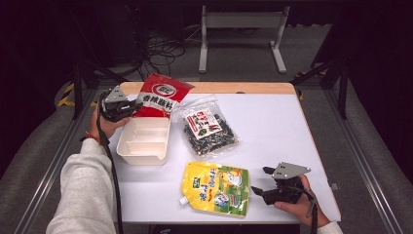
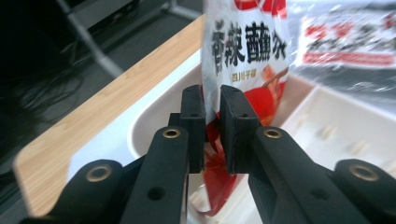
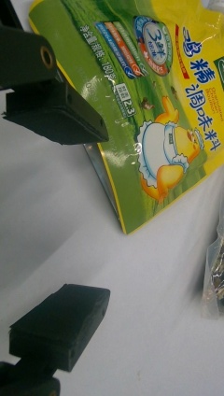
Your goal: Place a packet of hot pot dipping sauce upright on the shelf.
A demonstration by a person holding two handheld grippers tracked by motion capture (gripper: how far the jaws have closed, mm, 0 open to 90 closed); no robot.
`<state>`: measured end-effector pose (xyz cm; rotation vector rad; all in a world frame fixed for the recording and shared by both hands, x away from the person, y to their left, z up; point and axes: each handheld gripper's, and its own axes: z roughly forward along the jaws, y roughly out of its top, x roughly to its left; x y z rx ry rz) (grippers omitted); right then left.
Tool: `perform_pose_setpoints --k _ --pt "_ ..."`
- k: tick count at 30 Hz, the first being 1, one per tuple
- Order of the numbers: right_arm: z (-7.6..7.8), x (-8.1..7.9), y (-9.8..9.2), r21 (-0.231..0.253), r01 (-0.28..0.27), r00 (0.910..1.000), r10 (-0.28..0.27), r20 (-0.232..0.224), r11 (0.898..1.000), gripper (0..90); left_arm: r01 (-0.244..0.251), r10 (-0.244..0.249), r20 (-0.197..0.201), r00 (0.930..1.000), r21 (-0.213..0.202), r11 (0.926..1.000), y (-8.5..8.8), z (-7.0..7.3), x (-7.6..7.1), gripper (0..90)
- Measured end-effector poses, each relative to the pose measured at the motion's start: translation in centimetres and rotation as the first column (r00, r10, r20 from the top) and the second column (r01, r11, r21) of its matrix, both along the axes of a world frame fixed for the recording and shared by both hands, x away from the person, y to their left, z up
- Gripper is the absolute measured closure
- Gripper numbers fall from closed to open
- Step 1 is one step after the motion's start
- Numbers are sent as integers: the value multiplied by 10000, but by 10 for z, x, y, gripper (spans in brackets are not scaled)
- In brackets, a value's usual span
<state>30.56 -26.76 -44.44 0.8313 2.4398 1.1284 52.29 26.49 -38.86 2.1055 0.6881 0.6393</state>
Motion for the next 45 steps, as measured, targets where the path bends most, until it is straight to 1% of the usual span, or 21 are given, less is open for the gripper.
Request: perform_pose_setpoints --k 1,2,5,7,9,12,18,21,27,28,29,30,31,32,34,39,41,42,43,44,45 --pt "0 0 0 0 0 10000 0 0 10000 207 -45 45 12 10000 158 9999 -1 -1 1 819" --pt "0 0 2 7 -63 10000 63 -12 10000 208 -236 242 -82 9997 648 9976 -4 -2 3 821" --pt "0 1 3 -10 -118 9999 118 -20 9999 208 -311 326 -205 9993 685 9972 -5 -3 3 823" --pt "0 2 3 20 -134 9999 134 -68 9999 208 -386 407 -232 9989 858 9956 -6 -3 4 824" --pt "0 3 3 50 -135 9999 136 -92 9999 208 -494 538 -483 9974 877 9949 -7 -4 3 825" --pt "0 3 4 64 -119 9998 120 -136 9999 210 -492 556 -607 9966 1026 9935 -6 -5 3 828" --pt "-1 7 2 136 6 9998 -3 -203 9999 211 -340 459 -708 9964 1609 9864 -9 -5 3 836" --pt "0 7 2 185 -17 9997 21 -227 9998 210 -348 492 -837 9953 1656 9856 -9 -6 4 836" --pt "-2 10 1 232 -58 9995 66 -319 9997 211 -501 639 -1011 9928 1334 9898 -6 -8 5 835" --pt "-1 10 1 261 -82 9995 89 -288 9996 211 -617 719 -1108 9912 929 9938 -4 -9 4 830" --pt "-1 10 1 261 -82 9995 89 -288 9996 211 -617 719 -1108 9912 929 9938 -4 -9 4 823" --pt "1 11 -1 360 143 9999 -142 -28 9992 225 -699 759 -1236 9894 520 9962 1 -11 4 805" --pt "2 12 -2 475 187 9998 -187 -14 9987 225 -710 746 -1287 9889 324 9969 3 -12 4 779" --pt "2 12 -2 475 187 9998 -187 -14 9987 225 -710 746 -1287 9889 324 9969 3 -12 4 769" --pt "4 13 -4 553 328 9993 -336 136 9979 225 -647 637 -1324 9891 -34 9979 6 -11 2 738" --pt "3 18 -8 714 414 9991 -416 14 9966 225 -910 884 -670 9938 -364 9952 3 -2 0 616" --pt "2 18 -7 581 388 9992 -387 -30 9976 225 -1114 1095 -432 9930 -433 9928 -1 0 1 596" --pt "1 17 -7 588 350 9994 -348 -54 9977 225 -1378 1358 -398 9899 -518 9891 -2 0 4 581" --pt "1 17 -6 586 303 9995 -298 -94 9978 226 -1538 1488 -708 9863 -726 9854 -2 0 7 517" --pt "1 17 -5 524 307 9995 -304 -71 9982 226 -1538 1488 -708 9863 -726 9854 -2 0 7 537" --pt "1 17 -5 535 307 9995 -303 -77 9981 228 -1624 1555 -667 9856 -1150 9800 0 1 9 594"
